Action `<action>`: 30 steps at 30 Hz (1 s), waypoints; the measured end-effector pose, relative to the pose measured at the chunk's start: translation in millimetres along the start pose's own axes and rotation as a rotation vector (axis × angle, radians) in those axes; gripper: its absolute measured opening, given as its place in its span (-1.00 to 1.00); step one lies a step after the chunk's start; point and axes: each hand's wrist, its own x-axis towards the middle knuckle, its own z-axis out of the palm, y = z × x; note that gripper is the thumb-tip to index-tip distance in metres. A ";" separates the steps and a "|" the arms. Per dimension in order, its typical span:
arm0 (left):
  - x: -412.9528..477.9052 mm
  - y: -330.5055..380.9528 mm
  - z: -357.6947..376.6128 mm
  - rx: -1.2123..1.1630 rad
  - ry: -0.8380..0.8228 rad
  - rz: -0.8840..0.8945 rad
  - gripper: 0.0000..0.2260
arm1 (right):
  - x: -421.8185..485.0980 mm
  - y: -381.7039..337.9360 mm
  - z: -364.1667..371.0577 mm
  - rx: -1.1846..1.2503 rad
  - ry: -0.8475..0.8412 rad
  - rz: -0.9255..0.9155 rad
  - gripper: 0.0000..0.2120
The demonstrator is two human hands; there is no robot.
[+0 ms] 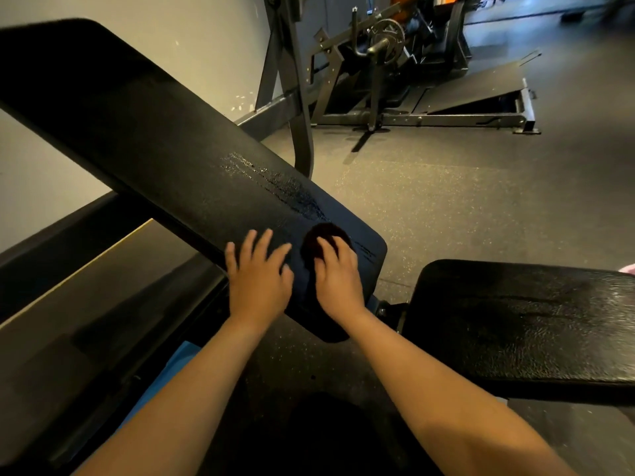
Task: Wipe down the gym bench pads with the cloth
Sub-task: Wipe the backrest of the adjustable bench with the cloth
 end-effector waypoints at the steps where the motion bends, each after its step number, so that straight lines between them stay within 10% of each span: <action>1: 1.8 6.1 0.9 0.020 -0.077 0.048 -0.54 | 9.1 9.4 -2.5 0.013 0.009 0.080 -0.57; 8: 1.8 26.9 11.3 0.062 -0.106 0.077 -0.50 | 27.1 59.5 -20.4 0.440 0.106 0.733 -0.55; 15: 9.2 58.0 18.8 0.067 -0.172 0.174 -0.50 | -36.3 34.6 -4.4 0.544 0.286 0.841 -0.65; 30: 11.9 61.8 33.0 0.059 -0.125 0.165 -0.52 | -9.4 41.2 -18.8 0.427 0.121 0.921 -0.56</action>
